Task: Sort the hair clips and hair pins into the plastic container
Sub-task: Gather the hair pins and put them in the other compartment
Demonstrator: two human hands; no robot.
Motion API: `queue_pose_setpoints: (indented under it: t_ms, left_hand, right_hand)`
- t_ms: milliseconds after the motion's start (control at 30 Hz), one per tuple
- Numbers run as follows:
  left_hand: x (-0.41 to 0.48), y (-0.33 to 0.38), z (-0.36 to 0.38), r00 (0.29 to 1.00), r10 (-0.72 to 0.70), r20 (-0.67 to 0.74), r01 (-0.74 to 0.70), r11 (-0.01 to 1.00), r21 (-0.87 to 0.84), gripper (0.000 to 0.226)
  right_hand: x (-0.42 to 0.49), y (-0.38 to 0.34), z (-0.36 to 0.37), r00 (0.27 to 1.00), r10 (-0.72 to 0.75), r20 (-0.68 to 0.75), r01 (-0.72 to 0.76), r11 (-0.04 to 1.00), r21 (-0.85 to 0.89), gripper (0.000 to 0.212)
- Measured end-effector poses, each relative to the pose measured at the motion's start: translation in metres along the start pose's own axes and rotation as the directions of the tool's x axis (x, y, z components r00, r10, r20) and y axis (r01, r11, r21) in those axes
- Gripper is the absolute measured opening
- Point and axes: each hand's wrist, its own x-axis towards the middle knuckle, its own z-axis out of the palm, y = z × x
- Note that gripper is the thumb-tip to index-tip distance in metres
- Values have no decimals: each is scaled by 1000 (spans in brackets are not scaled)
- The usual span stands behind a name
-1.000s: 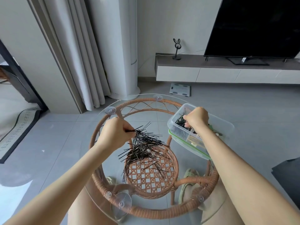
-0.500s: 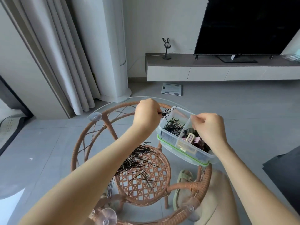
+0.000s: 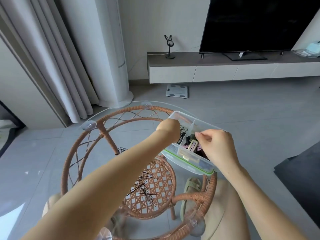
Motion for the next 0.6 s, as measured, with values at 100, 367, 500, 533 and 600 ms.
queue_pose_setpoints:
  t_ms: [100,367,500,533,600]
  left_hand:
    - [-4,-14,-13,995,98,12,-98,995,-11,22]
    - [-57,-94,-12,934,-83,-347,-31,949,-312,31]
    - [-77,-151,47,957,-141,-252,84,971,-224,46]
    - [-79,-158,62,966,-145,-215,95,970,-226,49]
    - [-85,-162,86,969,-146,-199,88,957,-276,51]
  right_hand:
    - [-3,-2,3,1000,-15,-3,15,1000,3,25]
    - [-49,-41,26,958,-220,181,190,967,168,18]
    - [-69,-41,87,853,-247,460,206,969,139,45]
    - [-68,-42,102,834,-217,508,190,976,105,51]
    - [-61,-49,128,821,-155,549,177,984,14,57]
